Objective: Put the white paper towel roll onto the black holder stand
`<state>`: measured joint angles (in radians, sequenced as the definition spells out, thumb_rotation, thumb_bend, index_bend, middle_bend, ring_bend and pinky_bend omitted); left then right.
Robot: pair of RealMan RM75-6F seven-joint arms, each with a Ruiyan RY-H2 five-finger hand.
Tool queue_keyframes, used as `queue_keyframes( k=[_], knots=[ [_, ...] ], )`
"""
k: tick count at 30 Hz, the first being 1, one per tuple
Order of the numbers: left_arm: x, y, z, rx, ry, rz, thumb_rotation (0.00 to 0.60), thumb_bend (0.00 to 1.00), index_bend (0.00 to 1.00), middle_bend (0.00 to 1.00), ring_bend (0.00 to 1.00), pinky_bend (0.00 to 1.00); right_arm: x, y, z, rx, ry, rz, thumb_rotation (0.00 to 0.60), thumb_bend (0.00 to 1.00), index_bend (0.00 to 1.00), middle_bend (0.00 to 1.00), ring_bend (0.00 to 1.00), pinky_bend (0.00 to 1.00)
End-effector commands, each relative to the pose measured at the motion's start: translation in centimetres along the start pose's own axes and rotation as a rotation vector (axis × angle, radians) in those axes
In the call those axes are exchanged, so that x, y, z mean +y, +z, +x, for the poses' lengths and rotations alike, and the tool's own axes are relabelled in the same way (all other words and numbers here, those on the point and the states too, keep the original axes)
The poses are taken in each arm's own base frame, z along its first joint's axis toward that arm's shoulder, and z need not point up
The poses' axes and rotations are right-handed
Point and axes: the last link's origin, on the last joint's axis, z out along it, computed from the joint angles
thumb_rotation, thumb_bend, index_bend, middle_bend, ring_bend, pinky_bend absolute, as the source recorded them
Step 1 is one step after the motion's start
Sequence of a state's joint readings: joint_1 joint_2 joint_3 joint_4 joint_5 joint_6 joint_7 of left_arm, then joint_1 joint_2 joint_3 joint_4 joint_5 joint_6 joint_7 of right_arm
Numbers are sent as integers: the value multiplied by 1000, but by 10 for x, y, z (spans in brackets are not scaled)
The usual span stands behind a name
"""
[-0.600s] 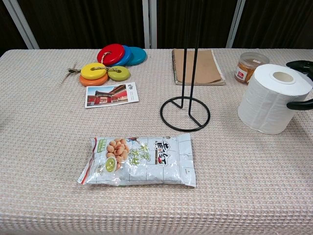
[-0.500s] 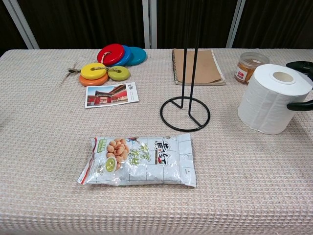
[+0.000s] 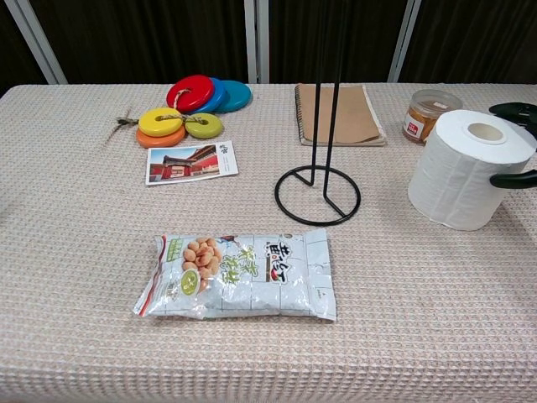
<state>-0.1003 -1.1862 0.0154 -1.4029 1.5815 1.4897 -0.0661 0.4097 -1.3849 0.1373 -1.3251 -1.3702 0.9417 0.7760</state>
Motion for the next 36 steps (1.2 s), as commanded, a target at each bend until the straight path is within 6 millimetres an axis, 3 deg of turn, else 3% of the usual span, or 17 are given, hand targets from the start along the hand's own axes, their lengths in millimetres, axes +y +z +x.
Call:
queue_keyframes(
  k=[1, 9, 12, 15, 18, 21, 26, 30, 36],
  knots=[
    [-1, -1, 0, -1, 0, 3, 279, 0, 68, 60, 47, 212, -2, 3, -2, -3, 9, 4, 600, 50, 0, 0, 0, 0],
    [-2, 0, 1, -1, 0, 3, 279, 0, 69, 60, 47, 212, -11, 14, -8, -11, 47, 20, 600, 79, 0, 0, 0, 0],
    [-2, 0, 2, 1, 0, 3, 278, 0, 69, 60, 47, 211, -10, 14, -9, -26, 63, 10, 600, 165, 13, 66, 0, 38],
    [-2, 0, 3, 1, 1, 1, 278, 0, 69, 60, 47, 211, -10, 15, -9, -29, 72, 5, 600, 222, 191, 250, 82, 185],
    [-2, 0, 4, 3, 2, 2, 278, 0, 69, 60, 47, 211, -8, 15, -10, -18, 68, 4, 600, 259, 400, 401, 247, 388],
    [-2, 0, 5, 4, 2, 5, 279, 0, 69, 60, 47, 212, -8, 15, -10, 4, 76, 10, 600, 294, 482, 466, 330, 484],
    [-3, -1, 4, 4, -1, 8, 278, 0, 69, 60, 47, 212, -15, 10, -5, 51, 116, 59, 600, 323, 524, 498, 364, 516],
    [-3, -1, 4, 5, 0, 8, 279, 0, 69, 60, 47, 212, -31, 0, 8, 110, 146, 161, 600, 316, 524, 498, 364, 516],
    [-3, -1, 5, 10, -1, 4, 280, 0, 69, 60, 47, 212, -80, -23, 33, 212, 218, 399, 600, 295, 524, 494, 362, 515]
  ],
)
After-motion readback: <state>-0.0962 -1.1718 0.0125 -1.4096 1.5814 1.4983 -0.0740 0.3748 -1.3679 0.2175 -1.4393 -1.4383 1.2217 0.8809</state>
